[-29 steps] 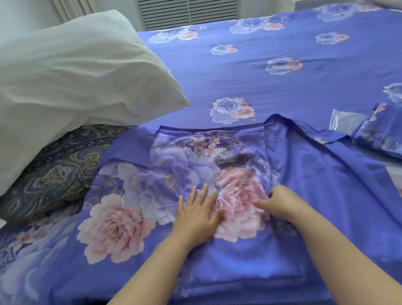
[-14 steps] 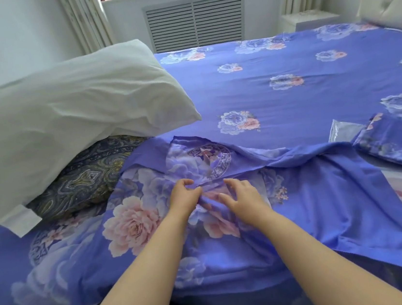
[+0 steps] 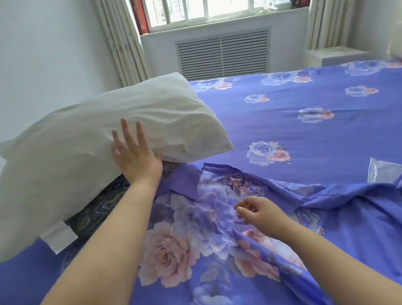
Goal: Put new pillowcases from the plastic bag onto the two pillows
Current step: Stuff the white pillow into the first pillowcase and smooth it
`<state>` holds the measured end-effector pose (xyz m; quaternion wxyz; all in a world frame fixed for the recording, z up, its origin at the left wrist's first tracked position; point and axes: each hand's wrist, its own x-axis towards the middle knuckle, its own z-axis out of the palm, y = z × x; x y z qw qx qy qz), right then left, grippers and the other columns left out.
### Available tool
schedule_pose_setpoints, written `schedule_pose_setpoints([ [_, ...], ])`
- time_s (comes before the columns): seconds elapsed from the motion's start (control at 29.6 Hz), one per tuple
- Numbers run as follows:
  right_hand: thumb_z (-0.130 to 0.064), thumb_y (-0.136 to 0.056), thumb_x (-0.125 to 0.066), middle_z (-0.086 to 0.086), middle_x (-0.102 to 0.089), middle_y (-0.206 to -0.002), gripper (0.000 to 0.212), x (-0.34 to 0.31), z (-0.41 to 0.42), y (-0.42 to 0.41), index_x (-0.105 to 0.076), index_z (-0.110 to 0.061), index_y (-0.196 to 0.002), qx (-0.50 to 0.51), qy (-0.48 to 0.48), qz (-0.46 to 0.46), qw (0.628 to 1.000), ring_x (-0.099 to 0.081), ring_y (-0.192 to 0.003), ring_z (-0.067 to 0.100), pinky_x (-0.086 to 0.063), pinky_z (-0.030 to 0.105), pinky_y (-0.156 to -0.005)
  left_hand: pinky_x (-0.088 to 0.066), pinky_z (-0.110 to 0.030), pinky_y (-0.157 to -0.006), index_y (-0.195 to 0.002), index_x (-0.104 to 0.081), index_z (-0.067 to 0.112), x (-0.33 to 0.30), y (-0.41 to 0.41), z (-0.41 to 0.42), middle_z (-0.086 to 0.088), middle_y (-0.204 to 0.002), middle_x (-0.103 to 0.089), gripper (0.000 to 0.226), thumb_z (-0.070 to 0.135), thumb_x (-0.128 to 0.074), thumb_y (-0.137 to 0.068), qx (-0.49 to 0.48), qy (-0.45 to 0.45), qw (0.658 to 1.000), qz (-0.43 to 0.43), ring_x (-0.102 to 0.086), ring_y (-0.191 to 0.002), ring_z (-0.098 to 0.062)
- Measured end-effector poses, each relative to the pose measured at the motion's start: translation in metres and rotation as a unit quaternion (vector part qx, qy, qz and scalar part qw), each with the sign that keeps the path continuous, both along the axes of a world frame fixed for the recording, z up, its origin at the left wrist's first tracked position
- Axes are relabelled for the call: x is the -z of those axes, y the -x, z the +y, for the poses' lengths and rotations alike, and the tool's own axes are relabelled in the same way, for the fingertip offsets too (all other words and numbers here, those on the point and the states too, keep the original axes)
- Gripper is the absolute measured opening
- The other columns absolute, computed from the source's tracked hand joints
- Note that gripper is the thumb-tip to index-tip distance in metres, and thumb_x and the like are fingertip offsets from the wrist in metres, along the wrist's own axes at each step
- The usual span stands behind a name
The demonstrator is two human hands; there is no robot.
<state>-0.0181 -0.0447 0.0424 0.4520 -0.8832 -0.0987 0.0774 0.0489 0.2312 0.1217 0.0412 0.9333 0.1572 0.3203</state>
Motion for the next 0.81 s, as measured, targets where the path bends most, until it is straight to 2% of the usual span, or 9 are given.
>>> schedule_pose_setpoints([
  [0.07, -0.024, -0.092, -0.057, -0.005, -0.069, -0.078, 0.011, -0.008, 0.011, -0.005, -0.063, -0.024, -0.083, 0.000, -0.049, -0.017, 0.999, -0.062, -0.063, 0.002, -0.051, 0.023, -0.067, -0.002, -0.043, -0.115, -0.151, -0.001, 0.020, -0.016, -0.012, 0.036, -0.010, -0.159, 0.000, 0.087, 0.029, -0.059, -0.086, -0.058, -0.014, 0.996, 0.066, -0.003, -0.144, -0.033],
  [0.17, -0.020, -0.093, -0.055, -0.002, -0.069, -0.084, 0.014, -0.015, 0.025, -0.011, -0.062, -0.026, -0.083, 0.000, -0.048, -0.026, 0.999, -0.063, -0.068, 0.004, -0.052, 0.025, -0.067, -0.034, -0.037, -0.095, -0.119, -0.057, 0.013, -0.023, -0.012, 0.063, -0.014, -0.112, -0.062, 0.033, 0.020, -0.057, -0.086, -0.066, -0.039, 0.993, 0.094, -0.054, -0.110, -0.033],
  [0.27, -0.023, -0.092, -0.053, -0.006, -0.059, -0.119, 0.024, -0.025, 0.043, -0.013, -0.058, -0.028, -0.115, -0.011, 0.052, -0.108, 0.993, -0.056, -0.105, 0.014, -0.045, 0.036, -0.093, -0.037, -0.033, -0.062, -0.090, -0.064, 0.016, -0.017, 0.010, 0.063, -0.013, -0.082, -0.067, 0.008, 0.018, -0.059, -0.084, -0.009, 0.023, 0.998, 0.050, -0.061, -0.080, -0.036],
  [0.37, -0.036, -0.087, -0.056, -0.003, -0.015, -0.154, 0.072, -0.039, 0.077, -0.008, -0.017, -0.034, -0.148, -0.051, 0.227, -0.279, 0.932, -0.014, -0.142, 0.021, -0.008, 0.047, -0.116, -0.038, -0.033, -0.060, -0.096, -0.070, 0.018, -0.016, 0.036, 0.052, -0.012, -0.077, -0.068, 0.031, 0.000, -0.057, -0.075, 0.050, 0.007, 0.998, -0.042, -0.061, -0.071, -0.037],
  [0.44, -0.045, -0.081, -0.061, -0.004, 0.010, -0.157, 0.100, -0.052, 0.107, -0.005, 0.013, -0.036, -0.147, -0.061, 0.269, -0.372, 0.886, 0.013, -0.144, 0.026, 0.013, 0.055, -0.111, -0.043, -0.034, -0.063, -0.096, -0.073, 0.017, -0.026, 0.051, 0.040, -0.010, -0.072, -0.069, 0.037, -0.004, -0.061, -0.068, 0.085, -0.042, 0.990, -0.104, -0.062, -0.067, -0.034],
  [0.54, -0.049, -0.076, -0.065, 0.002, 0.018, -0.157, 0.117, -0.080, 0.152, -0.017, 0.028, -0.027, -0.142, -0.046, 0.283, -0.436, 0.853, 0.020, -0.142, 0.030, 0.020, 0.059, -0.105, -0.045, -0.034, -0.066, -0.088, -0.072, 0.018, -0.035, 0.070, 0.019, -0.006, -0.070, -0.068, 0.026, 0.004, -0.067, -0.067, 0.122, -0.123, 0.968, -0.181, -0.062, -0.065, -0.030],
  [0.64, -0.040, -0.084, -0.056, 0.004, -0.010, -0.157, 0.095, -0.108, 0.175, -0.046, 0.012, -0.025, -0.149, -0.002, 0.298, -0.369, 0.880, -0.006, -0.145, 0.026, 0.009, 0.058, -0.110, -0.040, -0.036, -0.074, -0.089, -0.068, 0.019, -0.034, 0.083, 0.009, -0.004, -0.080, -0.067, 0.017, 0.018, -0.068, -0.072, 0.144, -0.148, 0.971, -0.122, -0.062, -0.078, -0.030],
  [0.71, -0.027, -0.086, -0.052, 0.006, -0.041, -0.139, 0.067, -0.110, 0.177, -0.059, -0.022, -0.024, -0.146, -0.015, 0.308, -0.336, 0.890, -0.037, -0.132, 0.026, -0.018, 0.047, -0.111, -0.031, -0.043, -0.097, -0.125, -0.055, 0.022, -0.025, 0.090, 0.023, -0.007, -0.122, -0.058, 0.056, 0.040, -0.069, -0.073, 0.115, -0.148, 0.982, 0.004, -0.052, -0.114, -0.031],
  [0.81, -0.022, -0.085, -0.047, 0.010, -0.060, -0.118, 0.038, -0.109, 0.171, -0.065, -0.051, -0.018, -0.123, -0.033, 0.270, -0.322, 0.907, -0.057, -0.110, 0.031, -0.039, 0.036, -0.090, 0.007, -0.052, -0.113, -0.148, 0.013, 0.030, -0.013, 0.104, 0.068, -0.006, -0.158, 0.008, 0.124, 0.058, -0.073, -0.063, 0.008, -0.182, 0.970, 0.161, 0.005, -0.145, -0.030],
])
